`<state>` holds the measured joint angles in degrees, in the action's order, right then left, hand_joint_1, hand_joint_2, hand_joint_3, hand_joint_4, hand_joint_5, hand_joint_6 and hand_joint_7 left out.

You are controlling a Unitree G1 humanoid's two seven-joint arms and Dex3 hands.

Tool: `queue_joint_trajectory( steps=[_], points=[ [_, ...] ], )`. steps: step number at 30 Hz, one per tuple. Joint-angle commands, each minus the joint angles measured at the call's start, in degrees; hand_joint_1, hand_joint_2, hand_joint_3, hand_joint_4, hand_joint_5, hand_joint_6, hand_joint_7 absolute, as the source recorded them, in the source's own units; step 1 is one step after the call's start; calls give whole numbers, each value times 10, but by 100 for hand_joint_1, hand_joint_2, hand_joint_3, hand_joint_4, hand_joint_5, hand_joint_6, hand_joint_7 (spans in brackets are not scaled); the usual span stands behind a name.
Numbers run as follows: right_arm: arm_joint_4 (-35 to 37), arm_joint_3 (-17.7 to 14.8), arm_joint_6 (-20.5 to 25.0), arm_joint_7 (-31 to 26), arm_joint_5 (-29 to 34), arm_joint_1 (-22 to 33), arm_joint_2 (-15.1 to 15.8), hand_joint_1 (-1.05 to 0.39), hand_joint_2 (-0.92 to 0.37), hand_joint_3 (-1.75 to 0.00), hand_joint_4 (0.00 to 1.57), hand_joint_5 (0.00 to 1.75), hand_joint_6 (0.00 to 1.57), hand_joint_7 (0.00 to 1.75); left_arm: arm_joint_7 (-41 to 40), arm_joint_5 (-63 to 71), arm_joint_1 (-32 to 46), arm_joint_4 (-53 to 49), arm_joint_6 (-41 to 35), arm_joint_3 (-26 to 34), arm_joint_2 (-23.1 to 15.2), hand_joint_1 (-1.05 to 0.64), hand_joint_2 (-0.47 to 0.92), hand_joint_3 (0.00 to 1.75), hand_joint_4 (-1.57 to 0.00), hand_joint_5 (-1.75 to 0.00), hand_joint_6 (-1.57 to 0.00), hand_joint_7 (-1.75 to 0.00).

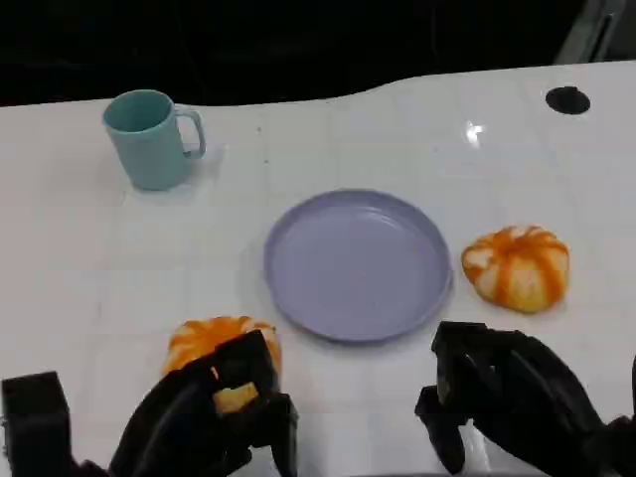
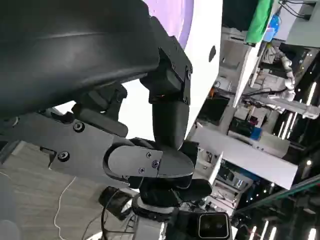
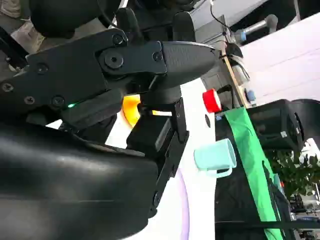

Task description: Grasp the bread from the table and place it into the plate.

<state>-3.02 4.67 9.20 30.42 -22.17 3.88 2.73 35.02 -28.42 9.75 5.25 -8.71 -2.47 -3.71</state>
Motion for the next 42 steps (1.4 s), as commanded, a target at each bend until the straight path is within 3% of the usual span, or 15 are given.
queue_joint_trajectory(
  steps=[1,20,23,28,30,32,35,38,42],
  points=[
    [-5,-7,1,-1,-5,-2,4,-94,-92,-32,123,162,105,146,-1,-3,-2,3,-2,7,-7,-60,92,28,-80,-175,-56,-175],
    [-6,-4,-4,-4,2,-2,5,-95,-92,-32,123,162,105,147,3,10,-2,4,23,8,-7,-61,92,31,-77,-175,-54,-175],
    [-10,-4,-3,-3,0,1,4,-94,-92,-33,122,162,105,147,-7,19,2,19,41,10,-5,-59,92,31,-67,-175,-48,-171],
    [-15,-5,5,-4,-5,3,4,-94,-92,-32,122,163,104,147,-22,117,-8,24,154,7,-24,-69,92,32,-37,-169,-38,-126],
    [-17,-5,5,-3,-6,3,4,-94,-92,-32,122,163,104,147,-43,174,-10,31,196,7,-39,-69,92,33,-34,-155,-35,-94],
    [-17,-5,5,-3,-6,3,4,-93,-92,-32,121,164,104,146,-71,235,-11,48,209,6,-57,-68,92,33,-35,-147,-37,-76],
    [-19,-4,8,-6,-6,4,3,-93,-92,-32,121,164,104,146,-116,352,-8,102,193,3,-94,-60,92,24,-19,-119,-45,-34],
    [-16,-3,3,-5,-3,2,4,-93,-92,-33,122,164,105,145,-145,466,-4,136,210,-3,-136,-60,92,20,-16,-93,-46,-13],
    [-18,-3,7,-8,-4,2,3,-93,-92,-33,122,163,105,145,-158,581,-1,178,189,-16,-169,-64,92,16,-14,-79,-40,-3]
  ],
)
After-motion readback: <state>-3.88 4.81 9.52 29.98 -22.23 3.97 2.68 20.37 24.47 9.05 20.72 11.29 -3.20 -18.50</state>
